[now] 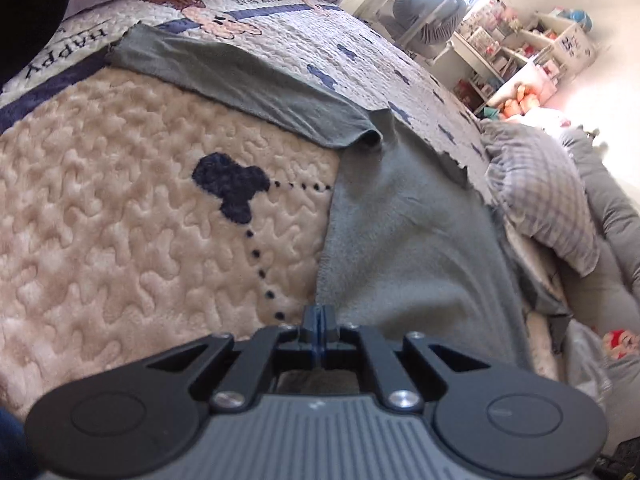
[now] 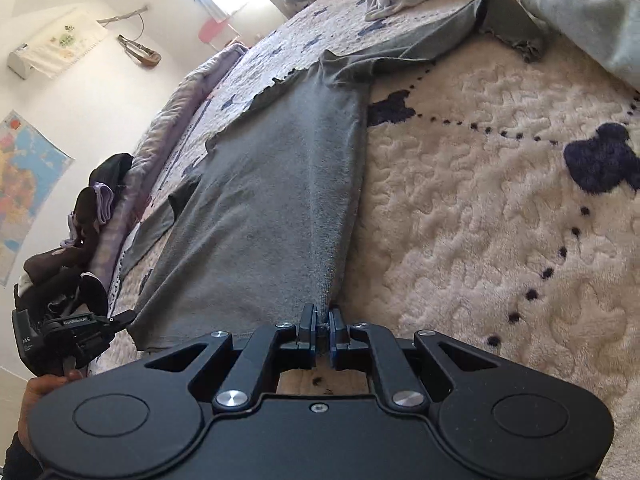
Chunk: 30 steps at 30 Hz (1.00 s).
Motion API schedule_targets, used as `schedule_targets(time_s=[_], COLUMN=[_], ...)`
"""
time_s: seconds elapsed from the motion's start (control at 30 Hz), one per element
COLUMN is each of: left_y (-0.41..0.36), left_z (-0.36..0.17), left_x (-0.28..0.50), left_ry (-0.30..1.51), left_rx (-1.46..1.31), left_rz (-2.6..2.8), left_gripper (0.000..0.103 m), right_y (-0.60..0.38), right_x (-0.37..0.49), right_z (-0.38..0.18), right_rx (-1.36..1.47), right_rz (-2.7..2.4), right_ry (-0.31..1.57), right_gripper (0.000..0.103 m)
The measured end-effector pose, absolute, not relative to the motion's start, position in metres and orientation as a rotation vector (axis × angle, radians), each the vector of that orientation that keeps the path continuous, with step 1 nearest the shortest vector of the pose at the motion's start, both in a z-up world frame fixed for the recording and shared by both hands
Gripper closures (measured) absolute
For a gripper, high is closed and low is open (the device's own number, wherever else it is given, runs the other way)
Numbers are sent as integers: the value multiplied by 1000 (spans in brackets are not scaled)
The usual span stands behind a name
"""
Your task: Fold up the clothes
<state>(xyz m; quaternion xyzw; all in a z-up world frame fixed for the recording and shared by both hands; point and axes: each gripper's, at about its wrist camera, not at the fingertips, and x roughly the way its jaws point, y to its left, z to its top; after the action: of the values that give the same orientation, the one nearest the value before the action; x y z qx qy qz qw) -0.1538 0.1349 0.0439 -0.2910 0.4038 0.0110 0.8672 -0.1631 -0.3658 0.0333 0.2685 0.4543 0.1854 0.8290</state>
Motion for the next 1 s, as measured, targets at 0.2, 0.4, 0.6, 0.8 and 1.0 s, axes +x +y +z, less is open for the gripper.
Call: schedule_targets(time_s=[0.2,0.4,0.6,0.8,1.0], left_y=[139,132,129,148,141], left_z=[59,65,41,56,76], left_x=[-153,-153,-144,-139,-105], left_ry=[817,826,925,887,792], left_rx=[-596,-528,-478,-475,-446], left_rz=[12,3,59,144,94], left_gripper=[102,102,100,92,61], right_y=[-379,-387,-374,-406,-441], right_x=[-169,-166,-165,-135,-100], right_z=[51,58,29,32,36], right_rx=[661,695,602,604,605], right_rz=[474,481,409,257,88], right_ry=[887,867,1016,970,917], right_gripper=[97,97,97,80,74])
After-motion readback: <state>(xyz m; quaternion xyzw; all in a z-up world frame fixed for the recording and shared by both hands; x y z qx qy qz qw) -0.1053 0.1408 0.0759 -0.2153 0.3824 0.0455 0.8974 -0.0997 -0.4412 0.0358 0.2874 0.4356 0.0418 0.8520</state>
